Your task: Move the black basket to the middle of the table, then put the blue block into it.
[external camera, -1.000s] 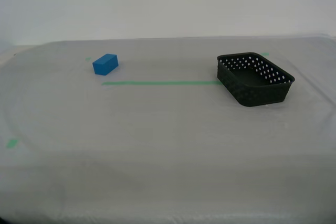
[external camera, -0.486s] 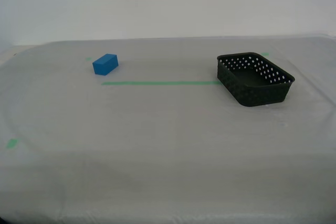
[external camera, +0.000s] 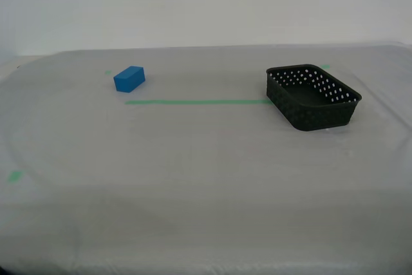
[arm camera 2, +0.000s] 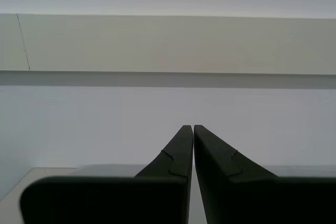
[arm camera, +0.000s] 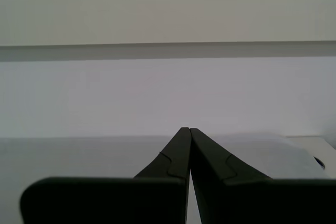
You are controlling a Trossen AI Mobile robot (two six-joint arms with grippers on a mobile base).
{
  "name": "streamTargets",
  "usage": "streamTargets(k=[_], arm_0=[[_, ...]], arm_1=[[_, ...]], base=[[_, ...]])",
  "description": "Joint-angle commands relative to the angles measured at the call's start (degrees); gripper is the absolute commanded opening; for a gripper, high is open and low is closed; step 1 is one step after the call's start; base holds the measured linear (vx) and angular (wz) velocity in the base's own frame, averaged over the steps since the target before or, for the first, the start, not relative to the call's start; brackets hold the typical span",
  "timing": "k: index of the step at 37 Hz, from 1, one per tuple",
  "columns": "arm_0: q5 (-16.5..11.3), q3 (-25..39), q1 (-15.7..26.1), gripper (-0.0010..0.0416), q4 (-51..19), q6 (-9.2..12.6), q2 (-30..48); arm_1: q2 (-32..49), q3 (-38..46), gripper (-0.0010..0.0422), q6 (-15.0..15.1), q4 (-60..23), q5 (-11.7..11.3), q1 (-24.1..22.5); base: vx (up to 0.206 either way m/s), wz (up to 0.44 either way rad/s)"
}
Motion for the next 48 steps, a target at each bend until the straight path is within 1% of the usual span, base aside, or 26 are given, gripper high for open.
streamTargets(k=[1,14,20,28,32,40,46,48], arm_0=[[-0.31,1.31,0.00,-0.0001,-3.17,-0.07,0.00],[-0.92,8.55,0.07,0.0000,-21.49,-0.15,0.26],[-2.16,12.79,0.09,0.0000,-30.23,-0.33,0.79],[-2.40,18.03,0.11,0.0000,-38.93,-0.81,1.88],[-3.39,20.57,0.11,0.0000,-42.62,-0.98,2.67],[-4.04,25.88,0.15,0.0000,-50.05,-1.60,6.56],[-7.37,29.73,0.17,0.0000,-56.00,-1.57,10.60],[-7.91,30.99,0.22,0.0000,-57.57,-1.57,12.20]], arm_1=[[-0.02,0.02,0.0000,0.11,0.17,-0.02,-0.02],[-0.02,0.02,0.0000,0.11,0.17,-0.02,-0.02],[-0.02,0.02,0.0000,0.11,0.17,-0.02,-0.02],[-0.02,0.02,0.0000,0.11,0.17,-0.02,-0.02],[-0.02,0.02,0.0000,0.11,0.17,-0.02,-0.02],[-0.02,0.02,0.0000,0.11,0.17,-0.02,-0.02],[-0.02,0.02,0.0000,0.11,0.17,-0.02,-0.02],[-0.02,0.02,0.0000,0.11,0.17,-0.02,-0.02]], base=[[0.000,0.000],[0.000,0.000],[0.000,0.000],[0.000,0.000],[0.000,0.000],[0.000,0.000],[0.000,0.000],[0.000,0.000]])
